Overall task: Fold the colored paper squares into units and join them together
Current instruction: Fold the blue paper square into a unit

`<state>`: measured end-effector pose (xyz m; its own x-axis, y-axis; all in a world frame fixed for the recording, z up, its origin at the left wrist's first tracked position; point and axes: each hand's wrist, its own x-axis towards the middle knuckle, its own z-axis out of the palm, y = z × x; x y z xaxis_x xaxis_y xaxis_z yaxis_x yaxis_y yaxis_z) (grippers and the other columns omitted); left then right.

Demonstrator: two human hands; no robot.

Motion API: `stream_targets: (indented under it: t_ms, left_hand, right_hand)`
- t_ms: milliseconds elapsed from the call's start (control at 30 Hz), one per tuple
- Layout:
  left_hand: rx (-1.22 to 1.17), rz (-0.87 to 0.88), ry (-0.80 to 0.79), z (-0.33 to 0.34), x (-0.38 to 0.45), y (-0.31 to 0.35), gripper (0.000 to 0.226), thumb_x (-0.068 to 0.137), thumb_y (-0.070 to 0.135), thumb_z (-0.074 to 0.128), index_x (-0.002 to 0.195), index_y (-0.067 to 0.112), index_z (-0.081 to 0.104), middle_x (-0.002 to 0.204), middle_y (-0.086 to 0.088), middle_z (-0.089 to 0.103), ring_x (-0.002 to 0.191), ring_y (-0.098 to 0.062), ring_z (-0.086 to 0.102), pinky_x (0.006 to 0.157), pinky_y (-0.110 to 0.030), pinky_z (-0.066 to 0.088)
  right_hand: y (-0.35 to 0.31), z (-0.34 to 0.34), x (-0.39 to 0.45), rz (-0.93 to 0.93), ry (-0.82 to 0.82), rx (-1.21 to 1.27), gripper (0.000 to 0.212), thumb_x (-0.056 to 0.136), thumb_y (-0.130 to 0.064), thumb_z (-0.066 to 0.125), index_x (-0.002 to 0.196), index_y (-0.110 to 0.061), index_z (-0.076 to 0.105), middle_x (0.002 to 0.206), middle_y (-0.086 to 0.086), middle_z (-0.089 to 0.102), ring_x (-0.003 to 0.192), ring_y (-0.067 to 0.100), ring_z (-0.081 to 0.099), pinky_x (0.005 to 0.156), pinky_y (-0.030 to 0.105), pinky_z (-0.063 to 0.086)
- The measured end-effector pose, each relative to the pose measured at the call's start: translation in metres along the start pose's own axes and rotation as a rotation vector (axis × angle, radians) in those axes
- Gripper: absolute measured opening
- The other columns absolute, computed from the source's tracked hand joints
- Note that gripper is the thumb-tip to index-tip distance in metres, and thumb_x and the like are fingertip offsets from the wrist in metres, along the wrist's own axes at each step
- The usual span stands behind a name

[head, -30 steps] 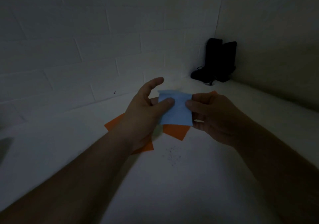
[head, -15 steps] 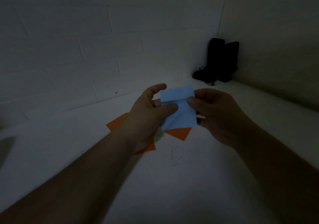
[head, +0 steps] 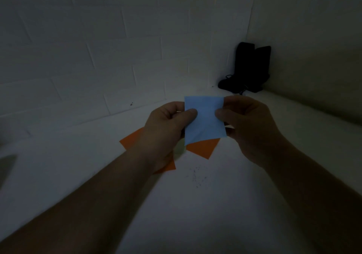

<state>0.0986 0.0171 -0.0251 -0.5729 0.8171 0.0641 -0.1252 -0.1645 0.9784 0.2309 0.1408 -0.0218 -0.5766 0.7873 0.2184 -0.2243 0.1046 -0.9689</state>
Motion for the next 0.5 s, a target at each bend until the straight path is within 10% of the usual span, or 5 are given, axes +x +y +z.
stream_targets:
  t_ms: [500]
  left_hand:
    - [0.178,0.137,0.078,-0.0007,0.0001,0.0032,0.025,0.098,0.006,0.063,0.098,0.024,0.080,0.105,-0.033,0.067,0.090,-0.042,0.070,0.082,-0.053,0.060]
  right_hand:
    - [-0.0019,-0.0022,0.0016,0.037,-0.082,0.085,0.032,0.092,0.005,0.057,0.074,-0.019,0.070,0.082,-0.005,0.072,0.083,0.018,0.071,0.075,0.038,0.061]
